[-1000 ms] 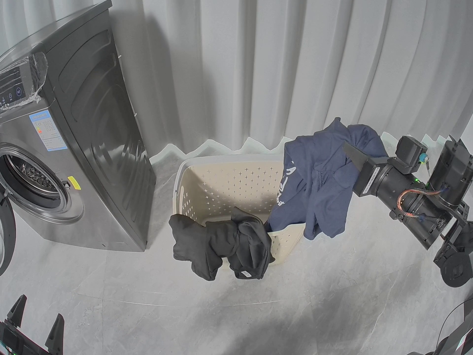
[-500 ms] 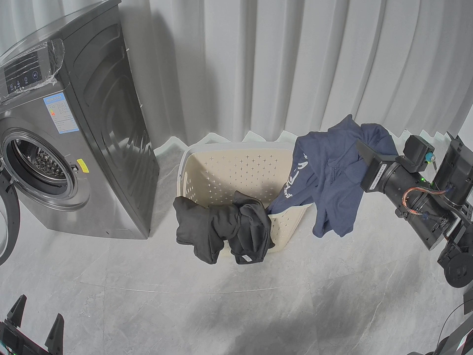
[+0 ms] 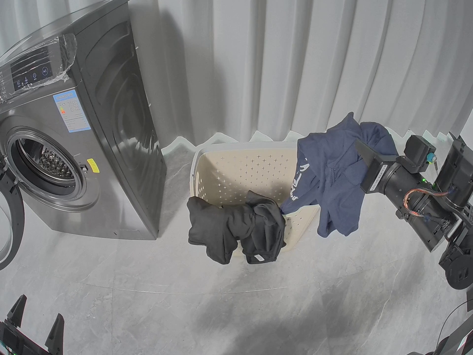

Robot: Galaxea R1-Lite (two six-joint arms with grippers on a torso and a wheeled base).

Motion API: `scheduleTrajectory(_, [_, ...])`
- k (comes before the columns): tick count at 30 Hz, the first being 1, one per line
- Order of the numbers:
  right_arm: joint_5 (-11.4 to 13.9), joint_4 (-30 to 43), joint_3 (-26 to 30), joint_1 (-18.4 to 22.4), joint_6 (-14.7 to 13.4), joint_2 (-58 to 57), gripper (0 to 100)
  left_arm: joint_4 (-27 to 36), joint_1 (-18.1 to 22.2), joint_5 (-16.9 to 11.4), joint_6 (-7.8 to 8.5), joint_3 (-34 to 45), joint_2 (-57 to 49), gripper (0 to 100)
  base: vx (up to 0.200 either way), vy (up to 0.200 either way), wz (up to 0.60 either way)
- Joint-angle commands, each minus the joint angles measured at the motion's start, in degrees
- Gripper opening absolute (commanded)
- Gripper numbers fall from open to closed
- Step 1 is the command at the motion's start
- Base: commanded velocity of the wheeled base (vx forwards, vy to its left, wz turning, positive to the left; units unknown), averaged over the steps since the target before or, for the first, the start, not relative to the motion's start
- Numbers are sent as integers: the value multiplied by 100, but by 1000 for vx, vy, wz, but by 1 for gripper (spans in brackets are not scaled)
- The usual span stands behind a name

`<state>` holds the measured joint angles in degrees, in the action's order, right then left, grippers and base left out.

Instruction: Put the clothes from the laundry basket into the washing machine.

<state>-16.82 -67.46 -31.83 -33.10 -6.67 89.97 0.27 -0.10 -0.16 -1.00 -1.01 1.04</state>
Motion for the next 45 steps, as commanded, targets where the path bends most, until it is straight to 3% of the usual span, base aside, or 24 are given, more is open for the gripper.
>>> scheduleTrajectory(1, [4,-4,1,-13,-1,21,0,0,1,-2,-6,92,-104,100,0,200,0])
scheduleTrajectory(45, [-5,-136,-78,-364,-19,12,0,0,-8,-11,-14,92,-104,100,0,195,0])
